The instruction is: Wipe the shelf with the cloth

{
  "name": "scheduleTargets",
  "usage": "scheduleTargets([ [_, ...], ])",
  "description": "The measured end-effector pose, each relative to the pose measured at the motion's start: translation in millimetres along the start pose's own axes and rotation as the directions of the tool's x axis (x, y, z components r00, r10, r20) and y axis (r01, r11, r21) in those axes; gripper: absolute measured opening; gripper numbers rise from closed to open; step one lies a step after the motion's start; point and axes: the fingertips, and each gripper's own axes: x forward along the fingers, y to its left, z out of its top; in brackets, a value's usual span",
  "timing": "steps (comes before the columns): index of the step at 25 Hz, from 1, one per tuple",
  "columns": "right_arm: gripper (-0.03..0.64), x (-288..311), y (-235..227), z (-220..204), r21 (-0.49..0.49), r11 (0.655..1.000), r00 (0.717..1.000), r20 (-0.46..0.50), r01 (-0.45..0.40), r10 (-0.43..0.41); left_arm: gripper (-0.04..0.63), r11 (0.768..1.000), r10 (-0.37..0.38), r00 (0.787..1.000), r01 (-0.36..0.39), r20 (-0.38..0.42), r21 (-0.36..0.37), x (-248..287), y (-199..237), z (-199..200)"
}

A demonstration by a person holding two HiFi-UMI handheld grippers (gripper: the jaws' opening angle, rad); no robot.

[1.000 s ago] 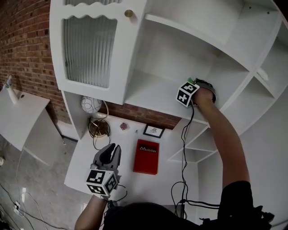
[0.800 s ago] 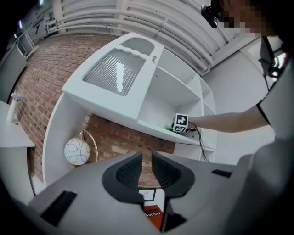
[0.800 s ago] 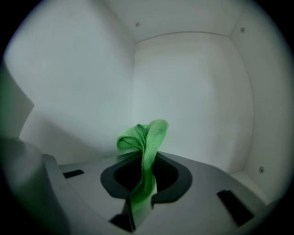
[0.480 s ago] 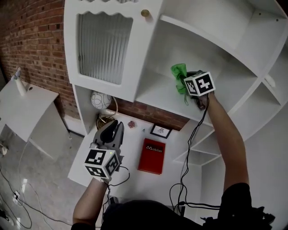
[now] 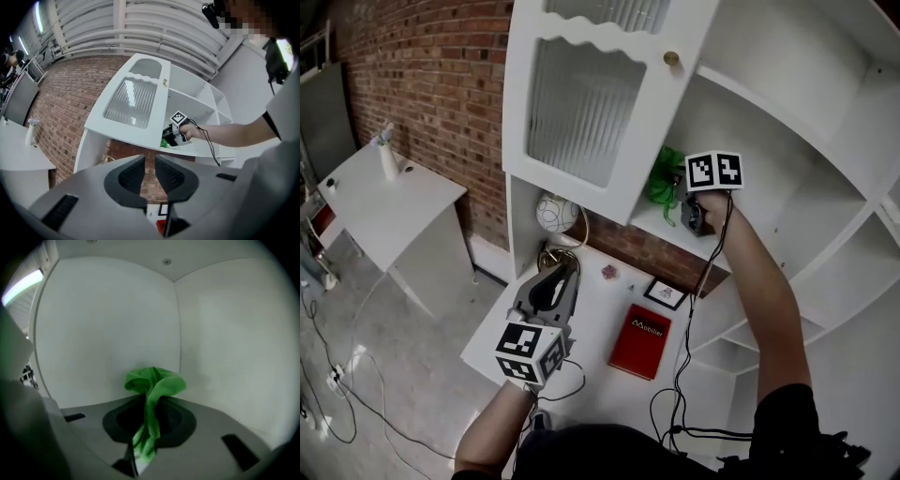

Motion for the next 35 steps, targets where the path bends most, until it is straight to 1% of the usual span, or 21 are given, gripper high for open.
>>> scheduleTargets([
  [3, 0.055, 12, -1, -15, -0.123, 0.991, 0.995, -0.078, 0.051, -0.061, 0.064, 0.999, 0.037, 0.999, -0.038, -0.014, -0.02, -10, 11, -10],
  [5, 0.055, 16, -5, -20, -0.171, 0.983, 0.991, -0.106, 0.064, -0.083, 0.064, 0.998, 0.05, 0.999, -0.05, -0.021, -0.032, -12, 14, -16],
  [10, 0.055, 15, -12, -25, -0.231, 0.969, 0.985, -0.127, 0.083, -0.115, 0.064, 0.999, 0.036, 0.999, -0.037, -0.024, -0.037, -8, 9, -21],
  [13, 0.055, 10, -18, -29, -0.249, 0.964, 0.982, -0.131, 0.098, -0.134, 0.064, 0.999, 0.027, 0.999, -0.028, -0.029, -0.045, -4, 6, -25],
  [19, 0.054, -11, -40, -41, -0.304, 0.94, 0.966, -0.156, 0.152, -0.207, 0.064, 0.997, -0.008, 0.999, 0.005, -0.038, -0.074, 9, -4, -34],
  [22, 0.054, -24, -56, -48, -0.325, 0.928, 0.953, -0.175, 0.181, -0.247, 0.064, 0.996, -0.037, 0.998, 0.034, -0.042, -0.08, 18, -14, -39],
  [26, 0.054, -43, -78, -59, -0.317, 0.925, 0.937, -0.205, 0.21, -0.283, 0.064, 0.994, -0.069, 0.996, 0.064, -0.059, -0.088, 27, -24, -47],
  [29, 0.054, -59, -96, -68, -0.329, 0.913, 0.92, -0.223, 0.241, -0.323, 0.064, 0.993, -0.084, 0.994, 0.078, -0.065, -0.093, 32, -29, -49],
  [32, 0.054, -74, -115, -76, -0.353, 0.893, 0.894, -0.243, 0.279, -0.376, 0.064, 0.991, -0.101, 0.992, 0.094, -0.069, -0.098, 36, -36, -52],
  [35, 0.054, -90, -131, -85, -0.392, 0.864, 0.861, -0.265, 0.315, -0.434, 0.064, 0.988, -0.123, 0.99, 0.115, -0.074, -0.102, 41, -44, -55],
])
